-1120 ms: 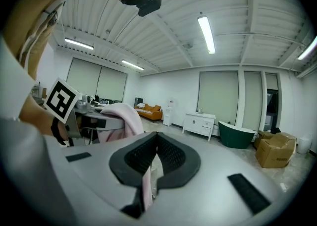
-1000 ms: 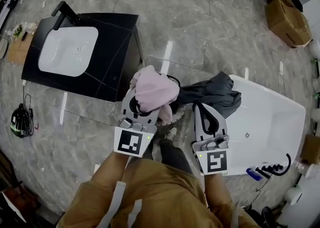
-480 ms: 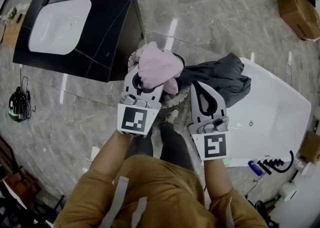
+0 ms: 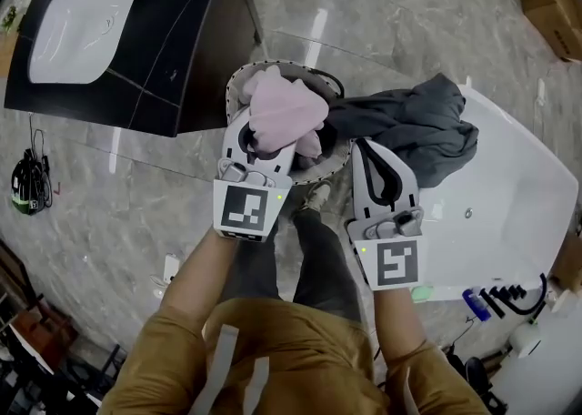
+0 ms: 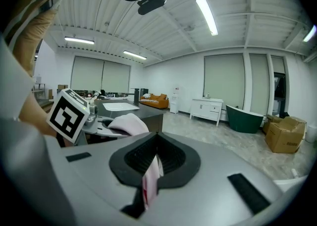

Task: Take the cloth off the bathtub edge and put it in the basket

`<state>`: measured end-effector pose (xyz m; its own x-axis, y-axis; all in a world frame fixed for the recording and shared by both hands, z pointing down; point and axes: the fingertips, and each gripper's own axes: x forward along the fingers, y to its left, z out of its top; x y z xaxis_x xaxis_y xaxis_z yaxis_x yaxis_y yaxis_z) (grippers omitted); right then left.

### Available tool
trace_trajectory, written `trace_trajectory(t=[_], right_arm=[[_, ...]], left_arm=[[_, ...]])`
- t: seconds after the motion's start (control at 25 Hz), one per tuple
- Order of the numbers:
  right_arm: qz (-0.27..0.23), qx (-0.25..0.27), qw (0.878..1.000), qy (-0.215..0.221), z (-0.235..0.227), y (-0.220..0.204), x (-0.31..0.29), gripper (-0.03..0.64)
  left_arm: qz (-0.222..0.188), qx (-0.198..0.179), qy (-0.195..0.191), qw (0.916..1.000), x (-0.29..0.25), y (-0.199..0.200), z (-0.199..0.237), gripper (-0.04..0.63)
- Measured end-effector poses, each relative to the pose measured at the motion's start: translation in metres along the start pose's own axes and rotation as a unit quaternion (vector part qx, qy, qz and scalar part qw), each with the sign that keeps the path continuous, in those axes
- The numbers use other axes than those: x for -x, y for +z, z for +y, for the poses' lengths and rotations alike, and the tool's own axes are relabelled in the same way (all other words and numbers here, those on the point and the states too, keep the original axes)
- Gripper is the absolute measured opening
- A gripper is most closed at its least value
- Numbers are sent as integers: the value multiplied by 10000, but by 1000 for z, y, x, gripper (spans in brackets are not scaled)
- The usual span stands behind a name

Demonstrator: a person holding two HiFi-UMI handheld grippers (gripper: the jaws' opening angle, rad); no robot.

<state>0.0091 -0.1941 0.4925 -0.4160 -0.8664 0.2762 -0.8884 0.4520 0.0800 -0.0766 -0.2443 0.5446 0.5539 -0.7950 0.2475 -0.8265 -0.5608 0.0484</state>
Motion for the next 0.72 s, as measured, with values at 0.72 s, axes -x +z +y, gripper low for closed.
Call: trace_trajectory(t=[0.72], right_arm=[[83,32,9999,55,2,-112,-34,6]], left_arm=[[353,-137,45,9993,-46,-137,5,167]])
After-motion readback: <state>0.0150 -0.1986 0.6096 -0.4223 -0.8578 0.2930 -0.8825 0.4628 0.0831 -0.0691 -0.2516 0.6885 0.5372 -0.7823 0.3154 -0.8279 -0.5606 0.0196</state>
